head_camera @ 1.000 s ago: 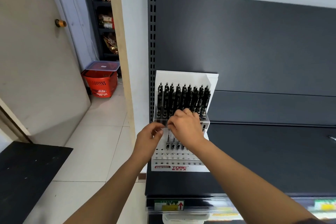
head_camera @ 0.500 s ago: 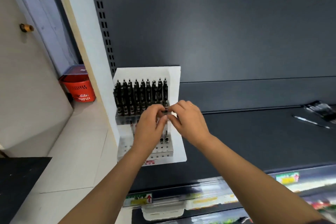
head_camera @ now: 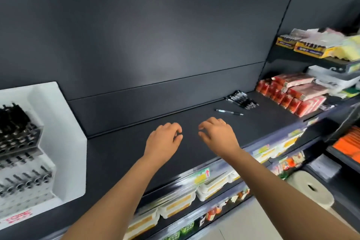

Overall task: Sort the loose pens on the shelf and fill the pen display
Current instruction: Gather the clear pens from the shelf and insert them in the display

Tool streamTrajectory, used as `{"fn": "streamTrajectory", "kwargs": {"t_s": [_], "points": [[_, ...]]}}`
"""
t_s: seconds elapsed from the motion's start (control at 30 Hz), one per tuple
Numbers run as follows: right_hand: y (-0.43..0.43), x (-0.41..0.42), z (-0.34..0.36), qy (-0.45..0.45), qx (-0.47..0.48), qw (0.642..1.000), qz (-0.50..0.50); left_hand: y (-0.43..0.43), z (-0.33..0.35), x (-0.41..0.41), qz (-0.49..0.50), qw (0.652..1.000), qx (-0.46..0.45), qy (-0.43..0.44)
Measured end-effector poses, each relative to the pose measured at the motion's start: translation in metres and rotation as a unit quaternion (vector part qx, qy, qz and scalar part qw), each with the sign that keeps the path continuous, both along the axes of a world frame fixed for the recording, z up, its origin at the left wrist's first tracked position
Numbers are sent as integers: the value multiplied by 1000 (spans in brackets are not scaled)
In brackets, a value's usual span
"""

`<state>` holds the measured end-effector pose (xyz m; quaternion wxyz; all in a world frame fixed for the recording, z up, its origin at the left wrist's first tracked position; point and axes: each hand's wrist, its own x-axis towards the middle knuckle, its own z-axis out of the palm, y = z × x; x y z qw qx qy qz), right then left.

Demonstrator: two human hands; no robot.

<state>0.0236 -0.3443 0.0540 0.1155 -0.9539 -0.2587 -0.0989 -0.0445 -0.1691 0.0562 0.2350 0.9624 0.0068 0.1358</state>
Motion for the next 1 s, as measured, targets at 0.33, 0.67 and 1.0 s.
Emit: {"fn": "streamTrajectory", "kwargs": {"t_s": [0.33, 0.67, 1.0], "points": [[-115, 100, -26, 78, -14, 993, -87, -113, -31, 136, -93, 994, 12, 64], [-176, 235, -34, 134, -39, 985, -101, -188, -52, 288, -116, 981, 29, 151], [-186, 351, -61, 186, -116, 976, -13, -229, -97, 349, -3, 952, 78, 295]]}}
